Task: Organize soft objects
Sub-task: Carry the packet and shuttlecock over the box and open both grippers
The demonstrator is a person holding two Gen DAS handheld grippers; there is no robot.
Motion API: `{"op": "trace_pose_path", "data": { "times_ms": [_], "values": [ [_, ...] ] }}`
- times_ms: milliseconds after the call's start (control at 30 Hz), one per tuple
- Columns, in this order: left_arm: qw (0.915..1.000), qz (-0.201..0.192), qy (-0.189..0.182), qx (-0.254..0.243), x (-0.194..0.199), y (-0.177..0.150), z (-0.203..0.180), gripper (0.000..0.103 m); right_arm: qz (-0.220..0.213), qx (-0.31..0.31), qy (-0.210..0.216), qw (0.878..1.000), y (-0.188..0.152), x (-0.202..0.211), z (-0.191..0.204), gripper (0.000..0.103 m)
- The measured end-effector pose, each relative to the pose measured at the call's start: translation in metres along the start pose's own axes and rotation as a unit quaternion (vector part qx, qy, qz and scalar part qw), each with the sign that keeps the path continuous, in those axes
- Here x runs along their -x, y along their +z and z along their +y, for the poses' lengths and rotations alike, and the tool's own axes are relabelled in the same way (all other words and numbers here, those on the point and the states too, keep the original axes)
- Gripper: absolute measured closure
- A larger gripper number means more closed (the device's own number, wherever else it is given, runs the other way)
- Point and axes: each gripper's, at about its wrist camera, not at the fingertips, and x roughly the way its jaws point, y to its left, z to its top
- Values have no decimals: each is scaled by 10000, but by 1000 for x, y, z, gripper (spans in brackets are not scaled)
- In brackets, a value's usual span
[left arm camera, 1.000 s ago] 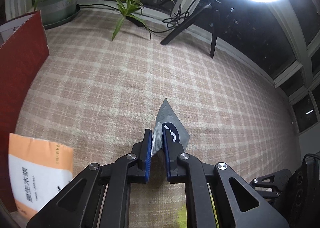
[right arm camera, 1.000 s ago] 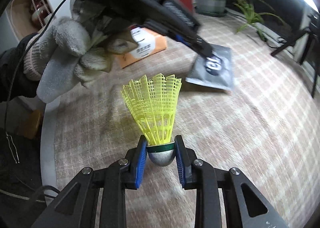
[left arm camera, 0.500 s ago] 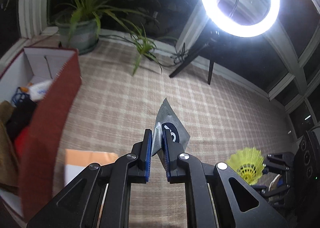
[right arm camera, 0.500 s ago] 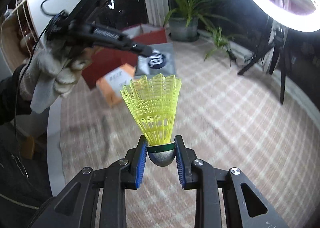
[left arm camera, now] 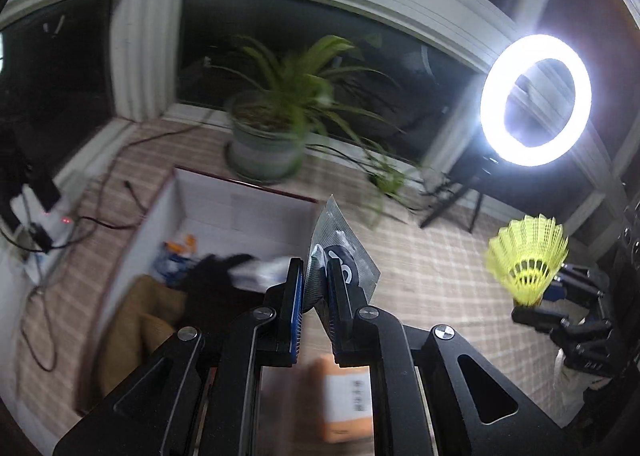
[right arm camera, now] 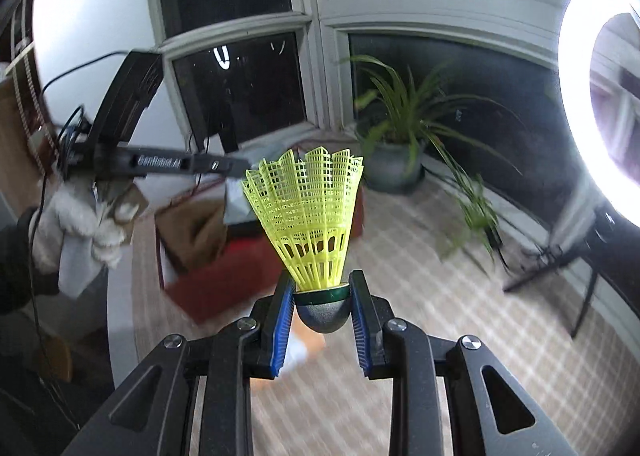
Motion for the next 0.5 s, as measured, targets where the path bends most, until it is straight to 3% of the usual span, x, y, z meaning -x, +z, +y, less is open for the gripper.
{"op": "trace_pose_path", "data": {
  "times_ms": [300, 500],
  "values": [
    [9993, 51, 315, 191, -20, 28, 65, 93, 198, -154, 39, 9997, 77, -86, 23, 79],
    [9985, 106, 492, 210, -33, 37, 88, 93, 553, 3, -33, 9985, 102, -144, 32, 79]
  ]
}}
